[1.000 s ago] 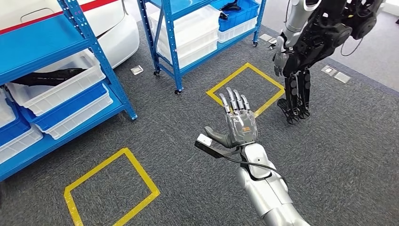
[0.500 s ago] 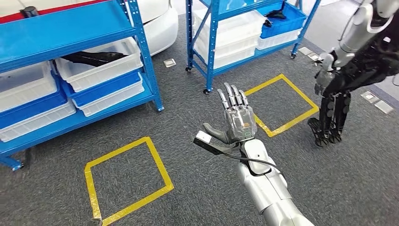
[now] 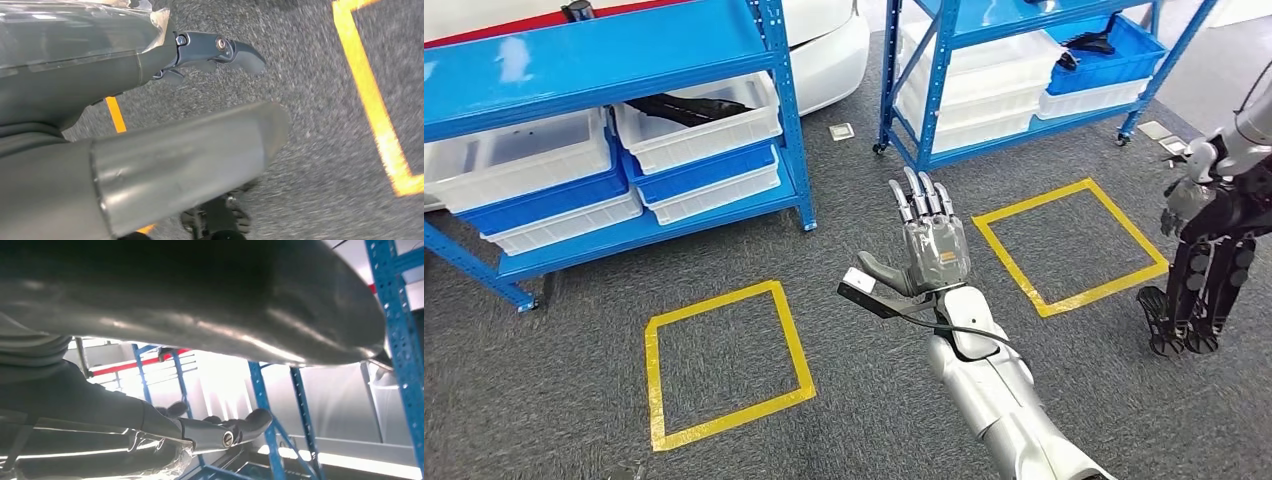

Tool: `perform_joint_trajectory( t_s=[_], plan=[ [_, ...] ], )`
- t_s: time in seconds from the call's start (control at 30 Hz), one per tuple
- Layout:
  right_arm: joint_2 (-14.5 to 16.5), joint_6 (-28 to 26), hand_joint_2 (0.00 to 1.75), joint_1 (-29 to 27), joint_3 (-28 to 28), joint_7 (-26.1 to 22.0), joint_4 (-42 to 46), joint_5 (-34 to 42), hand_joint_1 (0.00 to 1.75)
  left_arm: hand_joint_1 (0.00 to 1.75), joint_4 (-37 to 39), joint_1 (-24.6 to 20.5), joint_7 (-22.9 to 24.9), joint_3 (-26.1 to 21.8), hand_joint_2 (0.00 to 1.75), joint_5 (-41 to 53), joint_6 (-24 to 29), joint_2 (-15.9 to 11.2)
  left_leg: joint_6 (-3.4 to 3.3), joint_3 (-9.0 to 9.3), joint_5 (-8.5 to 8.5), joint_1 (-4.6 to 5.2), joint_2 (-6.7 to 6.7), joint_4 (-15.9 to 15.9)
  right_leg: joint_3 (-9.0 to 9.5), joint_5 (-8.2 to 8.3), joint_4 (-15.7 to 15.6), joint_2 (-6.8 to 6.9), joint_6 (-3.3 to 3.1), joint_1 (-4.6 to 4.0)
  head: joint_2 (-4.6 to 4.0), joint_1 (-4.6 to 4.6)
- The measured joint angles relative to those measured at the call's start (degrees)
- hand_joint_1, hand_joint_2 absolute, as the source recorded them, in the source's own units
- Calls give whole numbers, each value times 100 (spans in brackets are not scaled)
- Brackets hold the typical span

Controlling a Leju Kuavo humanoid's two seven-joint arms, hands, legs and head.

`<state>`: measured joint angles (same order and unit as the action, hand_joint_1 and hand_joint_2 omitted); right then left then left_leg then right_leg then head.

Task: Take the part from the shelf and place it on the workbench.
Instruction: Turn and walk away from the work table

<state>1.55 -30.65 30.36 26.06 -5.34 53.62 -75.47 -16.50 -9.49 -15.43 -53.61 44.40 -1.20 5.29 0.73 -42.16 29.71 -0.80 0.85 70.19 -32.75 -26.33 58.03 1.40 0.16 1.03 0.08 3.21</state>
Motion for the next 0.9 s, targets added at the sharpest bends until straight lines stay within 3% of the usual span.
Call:
perform_joint_trajectory(
  t_s=[0.07, 0.13, 0.17, 0.23, 0.27, 0.33, 0.4, 0.47, 0.53, 0.57, 0.6, 0.63, 0.7, 0.77, 0.83, 0.9],
  plan=[
    [-14, -21, 0, 0, -1, 1, -71, 20, 0, 0, 0, -34, 21, 5, 0, 1, 2, -2, -2, -157, 13, -2, -72, 267, 8, -20, 1, 173, -22, -20, 0, 2],
    [-13, -38, 0, 9, -1, 1, -107, 25, 0, 0, 0, -45, 30, 9, 0, 4, 2, -9, -34, 142, -337, 4, -201, -297, 37, -45, 2, 323, -26, -28, 1, 8],
    [-12, -50, 0, 18, -1, 1, -118, 26, 0, 0, 0, -60, 32, 11, 0, 6, 1, -14, -63, 350, -486, 32, -352, -680, 57, -62, 2, 386, -16, -46, 1, 14],
    [-20, -78, 0, 44, -2, 8, -139, 30, 0, 0, -1, -106, 31, 17, 0, 14, -12, -27, -126, 596, -626, 83, -546, -1158, 87, -98, 1, 505, 28, -91, 1, 1],
    [-24, -88, 0, 50, -2, 11, -144, 32, 0, 0, -2, -125, 31, 21, 0, 17, -22, -31, -151, 603, -609, 109, -543, -1198, 97, -112, -4, 566, 51, -107, 1, -8],
    [-28, -97, 0, 55, -2, 20, -147, 34, 0, 0, -4, -138, 31, 26, 0, 21, -40, -38, -204, 607, -631, 97, -378, -1232, 125, -148, -6, 667, 102, -106, 1, -21],
    [-45, -104, 0, 55, -2, 35, -143, 34, 0, 0, -9, -149, 33, 39, 0, 24, -46, -41, -270, 646, -667, 54, -225, -1286, 48, -282, 219, 437, 131, -82, 0, -44],
    [-96, -115, 0, 31, -2, 53, -142, 34, 0, 0, -13, -181, 38, 61, 0, 27, -49, -42, -312, 661, -689, 26, -64, -1306, -279, -561, 898, 41, 119, -52, 0, -86],
    [-156, -120, 0, -31, -2, 68, -145, 33, 0, 0, -13, -201, 49, 91, 0, 30, -51, -43, -323, 656, -692, 24, 137, -1303, -661, -761, 1595, -103, 131, -38, 1, -107],
    [-181, -121, 0, -60, -2, 78, -145, 33, 0, 0, -13, -201, 57, 108, 0, 32, -52, -42, -322, 656, -692, 24, 242, -1301, -742, -738, 1685, -120, 161, -34, 1, -114],
    [-199, -122, 0, -77, -2, 88, -145, 32, 0, 0, -13, -199, 65, 127, 0, 34, -53, -42, -319, 659, -693, 23, 342, -1297, -711, -621, 1534, -137, 204, -28, 1, -120],
    [-214, -125, 0, -82, -3, 99, -145, 32, 0, 0, -13, -198, 72, 145, 0, 38, -54, -42, -313, 663, -692, 22, 433, -1290, -579, -437, 1181, -183, 250, -18, 1, -126],
    [-236, -132, 0, -85, -2, 117, -145, 33, 0, 0, -13, -201, 78, 178, 0, 49, -55, -42, -277, 645, -684, 27, 589, -1263, -250, -90, 378, -435, 290, 22, 1, -137],
    [-251, -140, 0, -121, -1, 104, -142, 69, 0, 0, -13, -204, 91, 193, 0, 60, -55, -46, -211, 607, -683, 31, 706, -1244, -104, 37, 41, -577, 234, 26, 1, -134],
    [-258, -127, 0, -167, -2, 78, -139, 152, 0, 0, -13, -196, 115, 200, 0, 60, -55, -59, -141, 577, -692, 15, 754, -1248, -87, 58, 24, -473, 141, 8, 0, -130],
    [-265, -90, 0, -192, -5, 85, -139, 216, 0, 0, -11, -189, 135, 222, 0, 49, -52, -72, -83, 492, -577, 28, 470, -1077, -67, 78, 0, -388, 58, 21, 1, -97]
  ],
)
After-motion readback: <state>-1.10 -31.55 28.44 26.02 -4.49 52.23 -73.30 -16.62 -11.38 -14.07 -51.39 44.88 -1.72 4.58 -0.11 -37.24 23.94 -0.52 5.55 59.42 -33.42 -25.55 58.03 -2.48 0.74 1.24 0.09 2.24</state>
